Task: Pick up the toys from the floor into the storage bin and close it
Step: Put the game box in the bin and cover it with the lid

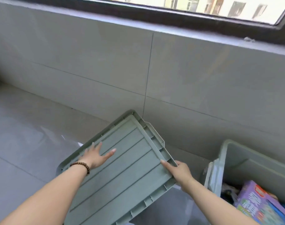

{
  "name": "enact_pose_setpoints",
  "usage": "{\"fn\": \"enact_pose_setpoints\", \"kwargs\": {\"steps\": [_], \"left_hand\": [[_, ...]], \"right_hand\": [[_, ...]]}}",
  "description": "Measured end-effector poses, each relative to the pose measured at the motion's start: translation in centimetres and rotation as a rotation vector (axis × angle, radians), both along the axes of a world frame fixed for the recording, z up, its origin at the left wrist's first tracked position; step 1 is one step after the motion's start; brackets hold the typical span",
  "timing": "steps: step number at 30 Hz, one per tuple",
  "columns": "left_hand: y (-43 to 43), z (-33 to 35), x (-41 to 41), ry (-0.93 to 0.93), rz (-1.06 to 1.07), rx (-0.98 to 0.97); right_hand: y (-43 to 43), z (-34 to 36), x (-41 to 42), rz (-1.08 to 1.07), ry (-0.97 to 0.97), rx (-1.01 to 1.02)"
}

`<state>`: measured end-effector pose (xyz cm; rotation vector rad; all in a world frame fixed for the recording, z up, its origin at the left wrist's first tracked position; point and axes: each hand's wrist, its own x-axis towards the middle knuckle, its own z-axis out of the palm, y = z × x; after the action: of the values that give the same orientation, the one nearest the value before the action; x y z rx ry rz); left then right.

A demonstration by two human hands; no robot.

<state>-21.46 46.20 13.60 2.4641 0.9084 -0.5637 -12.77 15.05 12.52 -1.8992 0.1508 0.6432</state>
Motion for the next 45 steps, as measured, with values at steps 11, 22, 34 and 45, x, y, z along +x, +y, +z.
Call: {"fn": "enact_pose_setpoints", "kwargs": {"steps": [11,22,34,45], "left_hand": [[-12.0,16.8,-3.5,-0.262,-0.213,0.028],[-32.7,19.0,-4.9,-0.393,-0.628,-0.177],[-47.8,8.9,-5.6,-0.145,-0.916,-0.086],[-48.2,5.5,-5.0,-0.207,-0.944,0.028]], "right_hand": [[-15.9,14.9,-4.7,-0.328,-0.137,0.042],[-42.1,14.7,-10.5,-0.695,-0.079,0.163],[-52.5,8.8,-20.3,-1.013,0.038,0.221],[-51.6,8.0,-22.9,-0.728,-0.379,-0.4]]}}
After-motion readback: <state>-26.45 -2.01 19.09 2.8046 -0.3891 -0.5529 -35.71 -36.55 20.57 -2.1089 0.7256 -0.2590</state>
